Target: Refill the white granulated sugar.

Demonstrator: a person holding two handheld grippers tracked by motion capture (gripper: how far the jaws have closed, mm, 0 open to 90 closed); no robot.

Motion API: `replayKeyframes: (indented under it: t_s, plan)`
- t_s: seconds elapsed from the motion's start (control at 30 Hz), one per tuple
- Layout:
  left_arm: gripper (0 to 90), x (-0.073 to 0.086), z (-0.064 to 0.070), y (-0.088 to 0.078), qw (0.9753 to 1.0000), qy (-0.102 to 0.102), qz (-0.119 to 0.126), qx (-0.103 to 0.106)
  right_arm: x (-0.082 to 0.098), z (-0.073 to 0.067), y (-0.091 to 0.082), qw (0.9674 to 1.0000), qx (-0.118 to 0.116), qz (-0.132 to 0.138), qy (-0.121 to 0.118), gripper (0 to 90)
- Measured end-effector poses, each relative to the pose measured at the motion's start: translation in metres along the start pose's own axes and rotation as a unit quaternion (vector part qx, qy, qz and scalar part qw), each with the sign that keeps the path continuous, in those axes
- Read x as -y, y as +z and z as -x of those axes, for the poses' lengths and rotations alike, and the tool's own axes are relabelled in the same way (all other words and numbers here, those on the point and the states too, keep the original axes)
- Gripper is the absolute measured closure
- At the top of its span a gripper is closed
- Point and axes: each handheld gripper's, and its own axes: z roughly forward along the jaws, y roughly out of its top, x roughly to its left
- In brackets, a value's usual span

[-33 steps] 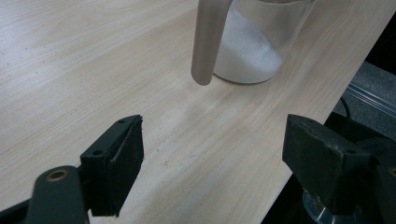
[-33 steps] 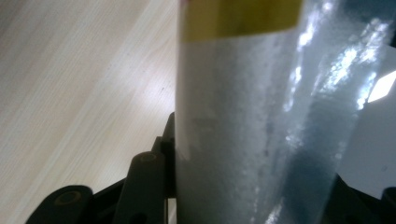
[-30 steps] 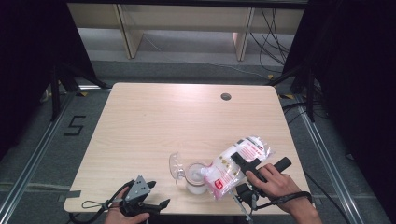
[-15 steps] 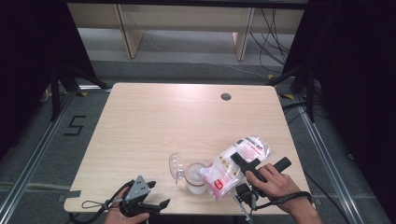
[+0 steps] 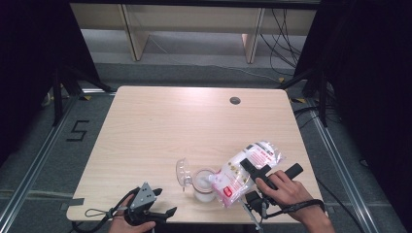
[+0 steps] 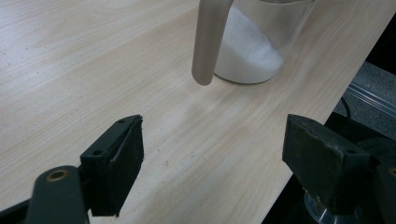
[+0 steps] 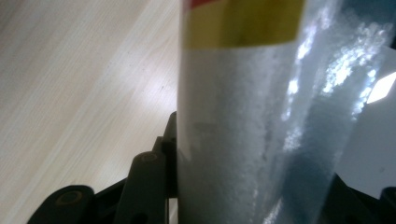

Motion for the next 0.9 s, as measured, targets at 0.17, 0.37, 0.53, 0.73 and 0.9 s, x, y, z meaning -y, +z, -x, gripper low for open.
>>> replayKeyframes:
  t_s: [0.17, 0.37, 0.53, 0.73, 0.9]
  plan:
    - [20.3, -0.0005, -0.0012, -0.0001, 0.9999, 0.012, 0.0, 0.001, -0.0001, 0.0018, 0.0008, 0.9999, 0.002, 0.004, -0.015, 63.4]
    - [20.3, 0.0001, -0.0001, 0.0002, 1.0, -0.001, 0.001, 0.0, 0.0004, 0.0038, -0.0004, 0.9997, 0.002, 0.001, -0.025, 63.6]
    - [20.3, 0.0, 0.0003, 0.0004, 1.0, -0.004, 0.004, 0.0, -0.0005, 0.0013, -0.0001, 0.9998, -0.006, -0.005, -0.018, 63.7]
    - [20.3, -0.0004, -0.0013, 0.0, 0.9999, 0.012, 0.0, 0.0, 0.0008, 0.0032, -0.0003, 0.9998, 0.009, 0.004, -0.018, 63.8]
    - [20.3, -0.0002, -0.0004, -0.0005, 1.0, 0.002, -0.003, -0.001, -0.0001, -0.001, 0.0016, 0.9998, -0.001, -0.008, -0.018, 64.1]
